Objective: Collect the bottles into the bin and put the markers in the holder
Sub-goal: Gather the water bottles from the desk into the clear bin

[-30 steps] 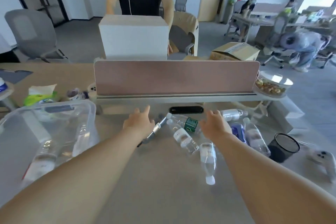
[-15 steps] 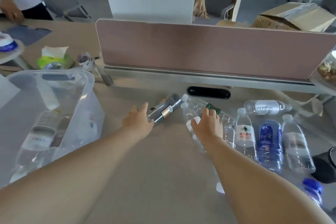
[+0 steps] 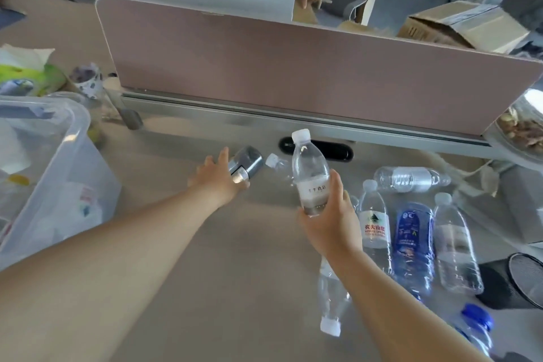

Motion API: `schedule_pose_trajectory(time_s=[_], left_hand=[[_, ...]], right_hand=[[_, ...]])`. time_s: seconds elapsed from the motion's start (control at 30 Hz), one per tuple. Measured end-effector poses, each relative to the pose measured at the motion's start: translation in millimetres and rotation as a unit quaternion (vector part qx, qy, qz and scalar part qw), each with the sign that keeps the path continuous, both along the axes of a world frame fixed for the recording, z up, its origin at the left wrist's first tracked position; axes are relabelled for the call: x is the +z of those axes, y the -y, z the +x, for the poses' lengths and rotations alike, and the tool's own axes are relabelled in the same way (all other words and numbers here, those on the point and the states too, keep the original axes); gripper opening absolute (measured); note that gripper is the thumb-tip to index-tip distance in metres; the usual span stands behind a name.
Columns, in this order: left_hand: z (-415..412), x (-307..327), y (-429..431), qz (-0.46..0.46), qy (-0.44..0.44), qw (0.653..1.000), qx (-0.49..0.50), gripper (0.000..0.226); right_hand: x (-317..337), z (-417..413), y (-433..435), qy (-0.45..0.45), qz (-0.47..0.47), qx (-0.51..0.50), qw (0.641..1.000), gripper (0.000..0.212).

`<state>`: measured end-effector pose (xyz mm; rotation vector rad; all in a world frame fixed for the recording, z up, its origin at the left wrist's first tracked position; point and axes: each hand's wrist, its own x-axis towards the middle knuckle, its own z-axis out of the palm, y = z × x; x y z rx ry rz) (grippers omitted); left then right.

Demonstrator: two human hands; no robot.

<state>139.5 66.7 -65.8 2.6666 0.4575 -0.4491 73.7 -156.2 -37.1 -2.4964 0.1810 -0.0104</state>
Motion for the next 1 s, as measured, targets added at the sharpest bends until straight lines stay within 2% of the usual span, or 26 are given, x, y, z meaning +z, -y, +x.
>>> schedule_pose_trajectory(time_s=[0.07, 0.17, 0.33, 0.47, 0.63, 0.77, 0.9, 1.0], left_hand=[[-2.6, -17.4, 1.1, 0.001, -0.038, 0.999, 0.003, 0.100], [-16.7, -32.3, 10.3, 0.052, -0.017, 0.998, -0.023, 0.091], [-26.4, -2.6, 16.0, 0.040, -0.015, 0.996, -0.083, 0.090], [-26.5, 60.3, -7.5, 0.044, 0.062, 0.993, -0.094, 0.091], [-29.3, 184.1, -61.6, 0.018, 0.175, 0.982, -0.065, 0.095], [-52.1, 274.2, -130.8, -0.009, 0.289, 0.957, -0.038, 0.080], [-91.0, 312.3, -218.6, 0.070, 0.294, 0.952, 0.044, 0.075], [-123.7, 299.5, -280.1, 0.061, 0.255, 0.958, 0.117, 0.072]], right_hand=[[4.2, -0.5, 14.5, 0.012, 0.007, -0.020, 1.000, 0.082], [0.5, -10.9, 31.5, 0.001, -0.002, -0.042, 0.999, 0.081], [12.8, -28.1, 29.8, -0.032, -0.052, -0.027, 0.998, 0.086], [66.2, -10.8, 0.6, 0.030, -0.037, -0.031, 0.998, 0.082], [161.2, 7.6, -71.2, 0.136, -0.020, 0.006, 0.991, 0.077], [223.4, 9.5, -149.6, 0.195, 0.027, 0.050, 0.979, 0.072], [249.4, -3.5, -233.4, 0.212, 0.066, 0.110, 0.969, 0.070], [238.0, -24.4, -292.6, 0.186, 0.143, 0.124, 0.964, 0.058]])
